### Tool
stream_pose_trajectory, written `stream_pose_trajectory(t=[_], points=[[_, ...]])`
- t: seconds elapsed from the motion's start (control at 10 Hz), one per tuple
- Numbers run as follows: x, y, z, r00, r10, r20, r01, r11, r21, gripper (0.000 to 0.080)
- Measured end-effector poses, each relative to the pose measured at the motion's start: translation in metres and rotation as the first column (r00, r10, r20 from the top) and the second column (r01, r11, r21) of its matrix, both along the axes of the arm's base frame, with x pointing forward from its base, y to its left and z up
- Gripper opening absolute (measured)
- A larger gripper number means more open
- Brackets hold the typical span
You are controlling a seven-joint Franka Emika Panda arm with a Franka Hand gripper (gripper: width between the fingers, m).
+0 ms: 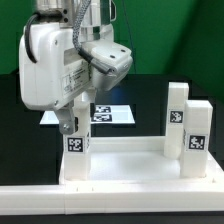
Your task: Assemble desk
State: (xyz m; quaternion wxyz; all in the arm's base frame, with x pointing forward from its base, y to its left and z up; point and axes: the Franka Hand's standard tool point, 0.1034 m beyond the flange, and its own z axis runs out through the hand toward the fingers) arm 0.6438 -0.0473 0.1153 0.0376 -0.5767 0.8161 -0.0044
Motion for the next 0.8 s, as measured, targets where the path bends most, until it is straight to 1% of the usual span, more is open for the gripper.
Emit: stream_pose_trajectory(t=[0.1, 0.2, 0.3, 0.4, 0.5, 0.8], points=[[0.005, 0.005, 0.019, 0.999, 0.018, 0.027, -0.019, 1.000, 0.009, 0.0621], [0.011, 0.011, 0.042, 0.998, 0.024, 0.062, -0.025, 0.999, 0.021, 0.0643], [0.016, 0.015, 0.061, 0.996, 0.026, 0.090, -0.029, 0.999, 0.030, 0.0643], [0.019, 0.016, 0.073, 0.993, 0.027, 0.111, -0.031, 0.999, 0.035, 0.0648], [0.019, 0.013, 0.073, 0.993, 0.038, 0.113, -0.042, 0.999, 0.031, 0.0648], [0.018, 0.015, 0.071, 0.993, 0.043, 0.109, -0.046, 0.998, 0.029, 0.0649]])
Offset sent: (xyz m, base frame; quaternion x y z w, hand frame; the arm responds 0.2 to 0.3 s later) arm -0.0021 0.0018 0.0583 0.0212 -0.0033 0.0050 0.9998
